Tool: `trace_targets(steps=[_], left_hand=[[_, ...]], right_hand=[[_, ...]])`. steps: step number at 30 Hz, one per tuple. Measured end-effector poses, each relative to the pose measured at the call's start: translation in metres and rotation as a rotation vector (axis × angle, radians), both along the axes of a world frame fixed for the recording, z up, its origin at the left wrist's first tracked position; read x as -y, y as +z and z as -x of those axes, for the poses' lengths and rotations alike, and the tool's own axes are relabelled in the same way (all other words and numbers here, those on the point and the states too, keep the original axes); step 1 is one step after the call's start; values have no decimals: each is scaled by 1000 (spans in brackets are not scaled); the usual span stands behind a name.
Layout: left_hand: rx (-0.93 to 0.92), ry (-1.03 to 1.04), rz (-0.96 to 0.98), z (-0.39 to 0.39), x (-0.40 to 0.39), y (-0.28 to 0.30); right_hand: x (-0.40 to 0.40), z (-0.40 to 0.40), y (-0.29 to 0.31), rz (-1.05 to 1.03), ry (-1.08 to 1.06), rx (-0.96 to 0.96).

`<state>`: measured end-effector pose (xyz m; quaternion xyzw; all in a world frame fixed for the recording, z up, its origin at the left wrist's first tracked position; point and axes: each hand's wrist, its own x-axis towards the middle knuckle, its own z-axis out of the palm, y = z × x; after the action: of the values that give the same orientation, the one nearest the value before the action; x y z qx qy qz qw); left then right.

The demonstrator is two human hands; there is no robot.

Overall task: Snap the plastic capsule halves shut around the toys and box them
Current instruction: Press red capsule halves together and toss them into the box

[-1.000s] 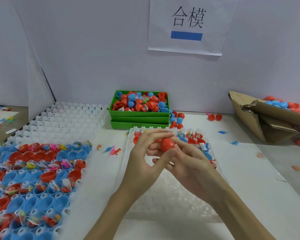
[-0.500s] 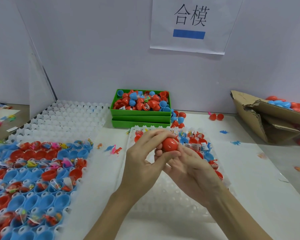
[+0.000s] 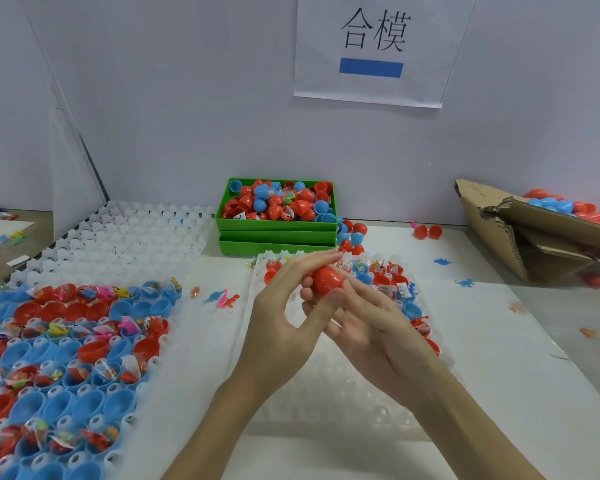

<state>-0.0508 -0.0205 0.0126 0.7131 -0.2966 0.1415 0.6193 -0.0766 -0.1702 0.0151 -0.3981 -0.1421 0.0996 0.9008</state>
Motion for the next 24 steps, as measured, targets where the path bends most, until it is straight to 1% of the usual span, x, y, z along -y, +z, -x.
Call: trace_targets(steps=[1,2,4,5,7,9,11,14,18,21,24], left_hand=[[-13,-13,4,0,0,0],[-42,-20,21,-1,-1,1],[-134,4,95,-3,-2,1],[-176,44,132,-4,-2,2],[-274,63,177,-7,-4,1],[-408,-31,203,-9,-5,0],[-514,-132,231,-10,-6,0],[-615,-221,319,-11,-8,1],[-722,-296,443,-12,-10,4],[-700,-303,469,-12,-9,4],[-651,-229,470,-12,-7,4]], right_hand=[[-1,0,0,116,-89,45],[-2,0,0,297,-220,115],[-4,0,-2,725,-569,297],[-5,0,-4,880,-717,387],[-4,0,-8,1095,-900,555],[-3,-1,-12,1229,-988,666],[-2,-2,-14,1281,-1029,715],[0,-2,-13,1319,-1063,772],[-3,-2,-12,1293,-1031,836],[-3,-1,-13,1221,-971,779],[1,-3,-11,1061,-874,643]])
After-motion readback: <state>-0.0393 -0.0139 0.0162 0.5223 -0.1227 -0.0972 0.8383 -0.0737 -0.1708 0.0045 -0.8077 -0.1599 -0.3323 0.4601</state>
